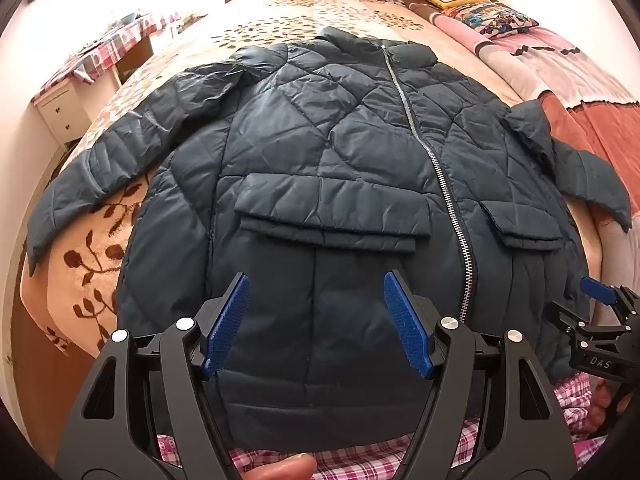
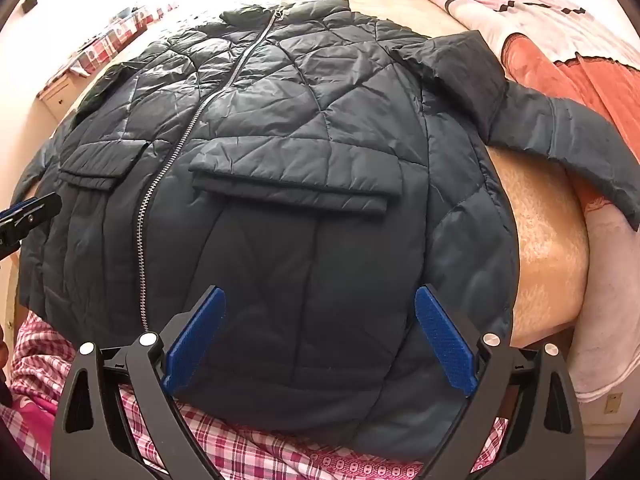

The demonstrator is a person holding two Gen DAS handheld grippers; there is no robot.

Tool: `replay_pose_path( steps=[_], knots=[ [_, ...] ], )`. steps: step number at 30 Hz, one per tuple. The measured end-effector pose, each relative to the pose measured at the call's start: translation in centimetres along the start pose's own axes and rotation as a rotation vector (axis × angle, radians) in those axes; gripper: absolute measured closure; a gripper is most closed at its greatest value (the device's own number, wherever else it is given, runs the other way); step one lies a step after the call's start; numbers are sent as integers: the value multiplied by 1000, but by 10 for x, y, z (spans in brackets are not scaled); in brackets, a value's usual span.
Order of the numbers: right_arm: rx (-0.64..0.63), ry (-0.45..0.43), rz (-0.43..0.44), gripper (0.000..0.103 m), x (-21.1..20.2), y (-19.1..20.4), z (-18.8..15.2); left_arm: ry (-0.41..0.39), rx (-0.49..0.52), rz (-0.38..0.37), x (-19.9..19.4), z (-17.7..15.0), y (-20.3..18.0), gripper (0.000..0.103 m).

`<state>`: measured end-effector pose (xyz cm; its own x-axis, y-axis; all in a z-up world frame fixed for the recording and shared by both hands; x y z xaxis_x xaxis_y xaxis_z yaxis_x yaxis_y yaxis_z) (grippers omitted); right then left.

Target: Fold large clothes

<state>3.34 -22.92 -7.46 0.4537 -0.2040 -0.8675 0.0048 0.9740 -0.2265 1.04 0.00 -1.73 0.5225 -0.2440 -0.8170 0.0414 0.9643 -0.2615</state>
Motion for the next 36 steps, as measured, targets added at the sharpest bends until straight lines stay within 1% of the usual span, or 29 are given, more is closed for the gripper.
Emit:
replay_pose_path(
  steps=[11,12,16,20,36],
  knots=[
    [1,3,10,10,2,-3,-1,5,3,3,0,-1,-2,34],
    [1,2,10,10,2,-2,-1,6,5,4,6,-5,-2,34],
    [4,2,13,10,2,0,-2,8,10,3,4,-11,-8,34],
    [11,4,19,10,-1,-2,-5,20,4,-9,2,-5,-4,34],
    [30,17,32,10,3,-4,-7,37,-2,-12,4,-7,-5,33]
  ],
)
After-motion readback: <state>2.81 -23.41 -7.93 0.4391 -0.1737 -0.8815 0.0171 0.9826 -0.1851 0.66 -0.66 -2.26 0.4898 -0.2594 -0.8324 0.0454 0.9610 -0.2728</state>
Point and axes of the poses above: each gripper's, at about its wrist camera, not at the fingertips, and x roughly the way its jaws point, y to its left, z to its top, the point moved 2 cm from there along x, roughly the way its jaws point, and after that the axes turned 14 degrees about -z, right-handed, at the moved point
